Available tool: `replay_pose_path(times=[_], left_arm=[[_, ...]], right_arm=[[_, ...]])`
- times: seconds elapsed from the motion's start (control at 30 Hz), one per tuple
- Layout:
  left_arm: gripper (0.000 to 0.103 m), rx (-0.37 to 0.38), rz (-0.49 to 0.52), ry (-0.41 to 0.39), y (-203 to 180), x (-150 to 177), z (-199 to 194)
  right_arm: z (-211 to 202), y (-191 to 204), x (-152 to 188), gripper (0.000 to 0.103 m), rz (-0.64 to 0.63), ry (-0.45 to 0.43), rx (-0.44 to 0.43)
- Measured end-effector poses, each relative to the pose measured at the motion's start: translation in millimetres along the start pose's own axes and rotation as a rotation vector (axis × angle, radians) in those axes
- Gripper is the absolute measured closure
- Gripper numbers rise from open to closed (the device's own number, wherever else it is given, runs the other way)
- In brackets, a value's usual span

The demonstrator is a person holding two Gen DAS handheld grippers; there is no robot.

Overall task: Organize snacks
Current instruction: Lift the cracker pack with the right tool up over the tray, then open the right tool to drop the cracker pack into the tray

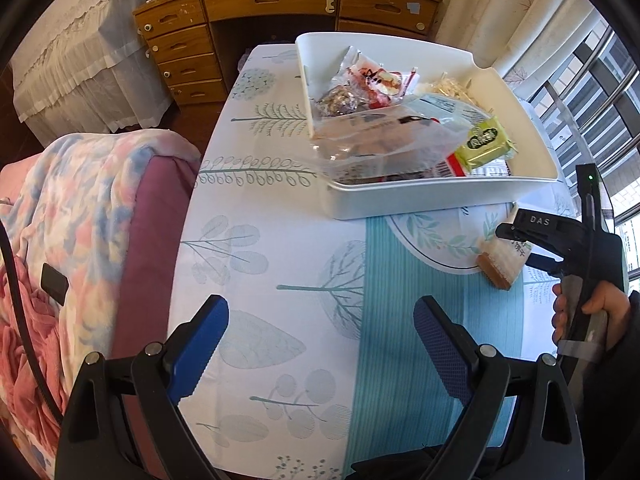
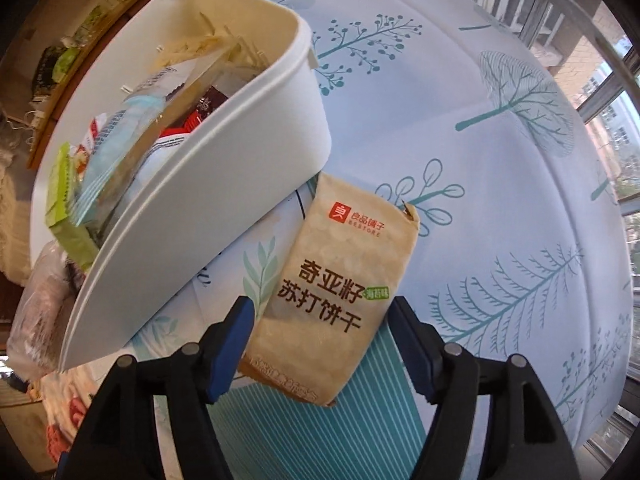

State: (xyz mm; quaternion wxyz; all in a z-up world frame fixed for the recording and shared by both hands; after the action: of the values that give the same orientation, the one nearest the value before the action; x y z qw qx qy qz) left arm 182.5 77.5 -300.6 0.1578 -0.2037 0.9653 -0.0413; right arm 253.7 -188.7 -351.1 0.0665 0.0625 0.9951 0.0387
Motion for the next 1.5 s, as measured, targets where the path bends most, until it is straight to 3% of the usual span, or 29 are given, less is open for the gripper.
replay_pose_path(times=[0.17, 0.23, 0.33, 0.47, 0.7, 0.8, 0.93, 1.1, 1.23, 1.33, 1.5], left_arm=[[0.01, -0.002, 0.018, 0.012, 9.0, -8.2, 4.9], [0.01, -0.003, 0.026, 0.012, 12.4, -12.4, 6.1], [0.01, -0.003, 0.036, 0.016, 14.2, -16.7, 8.5], [0.01, 0.0, 0.058, 0.017, 8.7, -20.3, 10.1], [0.01, 0.012, 0.098, 0.007, -18.7, -17.0, 7.8], [0.01, 0.015, 0.103, 0.002, -32.1, -11.6, 5.6], [0.01, 0.017, 0.096, -0.001, -49.7, 0.1, 3.0], [0.01, 0.017, 0.063, -0.012, -69.7, 14.8, -1.3], [0.01, 0.013, 0.03, -0.033, -80.2, 25.0, -7.8], [0.01, 0.007, -0.008, -0.05, -81.0, 31.4, -12.5], [0.01, -0.038, -0.08, -0.062, -70.8, 47.0, -16.0]], right_arm=[[11.4, 19.0, -7.5, 0.031, -0.013, 0.035, 0.172], [11.9, 23.2, -8.9, 0.031, -0.003, 0.028, 0.201], [13.6, 31.2, -7.4, 0.039, 0.007, 0.01, 0.185], [10.1, 26.0, -1.1, 0.04, -0.002, 0.003, 0.147], [-0.3, -12.8, 20.6, 0.04, 0.192, 0.036, 0.004], [-13.6, -33.7, 21.1, 0.04, 0.239, 0.019, -0.007], [-48.2, -56.4, -0.1, 0.04, 0.213, -0.095, 0.012], [-95.0, -64.3, -44.2, 0.04, 0.052, -0.316, -0.005], [-128.7, -33.3, -75.0, 0.04, -0.144, -0.513, -0.001], [-156.6, -5.4, -71.2, 0.04, -0.301, -0.631, -0.02], [-155.8, 38.0, -66.9, 0.04, -0.536, -0.705, -0.025]])
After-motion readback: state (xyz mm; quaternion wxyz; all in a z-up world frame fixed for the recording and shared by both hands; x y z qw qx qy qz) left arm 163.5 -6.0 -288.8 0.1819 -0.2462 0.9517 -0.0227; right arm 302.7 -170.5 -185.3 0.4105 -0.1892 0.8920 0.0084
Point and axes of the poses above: each gripper's, at about its wrist camera, not at the fingertips, and z roughly the way its jaws point, y to its left, x to its underside, the point moved 9 cm from there along z, roughly the way its jaws point, and after that the axes turned 15 degrees about -z, right-handed, at the moved point
